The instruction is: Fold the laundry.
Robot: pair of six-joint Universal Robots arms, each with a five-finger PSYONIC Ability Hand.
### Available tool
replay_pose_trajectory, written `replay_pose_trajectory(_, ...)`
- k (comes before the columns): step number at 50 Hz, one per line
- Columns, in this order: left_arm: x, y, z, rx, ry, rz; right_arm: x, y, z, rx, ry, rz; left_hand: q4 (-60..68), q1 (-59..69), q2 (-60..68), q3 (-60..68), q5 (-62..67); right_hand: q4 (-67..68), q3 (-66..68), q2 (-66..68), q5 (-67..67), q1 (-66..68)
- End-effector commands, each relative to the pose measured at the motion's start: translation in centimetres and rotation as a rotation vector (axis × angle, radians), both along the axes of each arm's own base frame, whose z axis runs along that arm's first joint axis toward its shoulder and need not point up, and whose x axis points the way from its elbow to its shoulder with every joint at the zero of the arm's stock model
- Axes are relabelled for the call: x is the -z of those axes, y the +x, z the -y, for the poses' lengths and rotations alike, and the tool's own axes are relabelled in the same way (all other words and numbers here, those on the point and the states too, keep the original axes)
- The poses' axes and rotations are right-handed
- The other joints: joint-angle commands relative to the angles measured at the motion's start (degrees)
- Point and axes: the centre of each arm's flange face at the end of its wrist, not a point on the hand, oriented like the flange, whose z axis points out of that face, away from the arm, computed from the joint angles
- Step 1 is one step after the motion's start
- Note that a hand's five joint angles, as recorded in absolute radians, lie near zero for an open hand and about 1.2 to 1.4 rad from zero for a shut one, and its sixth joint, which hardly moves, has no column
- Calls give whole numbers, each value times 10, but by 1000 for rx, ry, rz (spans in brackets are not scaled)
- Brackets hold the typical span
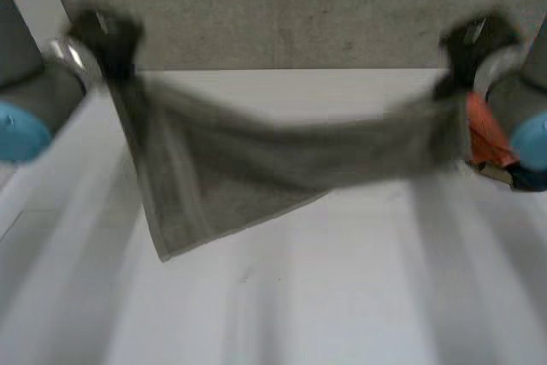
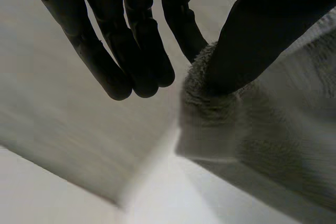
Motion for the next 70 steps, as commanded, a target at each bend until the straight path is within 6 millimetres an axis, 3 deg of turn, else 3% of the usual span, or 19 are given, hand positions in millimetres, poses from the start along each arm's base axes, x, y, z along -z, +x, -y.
replay_pose_trajectory(1,-142,15,4,-26,-552,-475,-116,-15,16,-86,-489,592,116,137,115,120,137,114,117,123,129,158)
replay_pose_trajectory(4,-152,18,3,-24,-621,-529,-129,-18,13,-137,-580,686,116,137,115,120,137,114,117,123,129,158)
replay_pose_trajectory(7,-146,21,6,-39,-606,-529,-125,-20,14,-154,-632,690,116,137,115,120,137,114,117,123,129,158)
replay_pose_trajectory(11,-116,24,18,-60,-522,-502,-101,-14,15,-158,-559,629,116,137,115,120,137,114,117,123,129,158)
replay_pose_trajectory(15,-71,25,27,-72,-399,-465,-70,-6,17,-157,-440,564,116,137,115,120,137,114,117,123,129,158)
replay_pose_trajectory(23,44,29,26,-63,-77,-346,16,3,11,-142,-75,425,116,137,115,120,137,114,117,123,129,158)
replay_pose_trajectory(24,66,31,22,-52,-13,-313,39,4,8,-139,18,384,116,137,115,120,137,114,117,123,129,158)
replay_pose_trajectory(27,96,33,14,-32,69,-248,75,4,1,-131,160,314,116,137,115,120,137,114,117,123,129,158)
replay_pose_trajectory(28,112,36,8,-21,115,-201,98,4,-4,-124,247,260,116,137,115,120,137,114,117,123,129,158)
replay_pose_trajectory(32,140,41,-7,3,203,-91,142,-2,-12,-99,418,146,116,137,115,120,137,114,117,123,129,158)
replay_pose_trajectory(35,147,43,-16,14,241,-31,154,-5,-12,-86,468,114,116,137,115,120,137,114,117,123,129,158)
replay_pose_trajectory(38,146,45,-19,14,251,-12,156,-10,-7,-58,476,130,116,137,115,120,137,114,117,123,129,158)
replay_pose_trajectory(39,143,46,-20,14,252,-13,152,-12,-6,-45,471,153,116,137,115,120,137,62,65,71,77,106)
replay_pose_trajectory(43,135,50,-21,5,253,-29,135,-16,-7,-28,454,207,116,137,115,120,137,-378,-375,-369,-363,-334)
replay_pose_trajectory(47,125,50,-23,7,242,-52,119,-19,-13,-25,425,208,116,137,115,120,137,-498,-495,-489,-483,-454)
replay_pose_trajectory(54,101,50,-23,8,188,-84,96,-21,-31,-62,370,94,116,137,115,120,137,-475,-472,-466,-460,-431)
replay_pose_trajectory(62,47,42,-41,36,141,-148,81,-20,-74,-157,352,-52,116,137,115,120,137,-303,-300,-294,-289,-260)
replay_pose_trajectory(68,4,30,-66,83,126,-212,88,-5,-112,-241,453,20,116,137,115,120,137,-274,-272,-266,-260,-231)
replay_pose_trajectory(70,-10,24,-76,106,112,-227,95,4,-125,-244,518,122,116,137,115,120,137,-341,-338,-332,-327,-298)
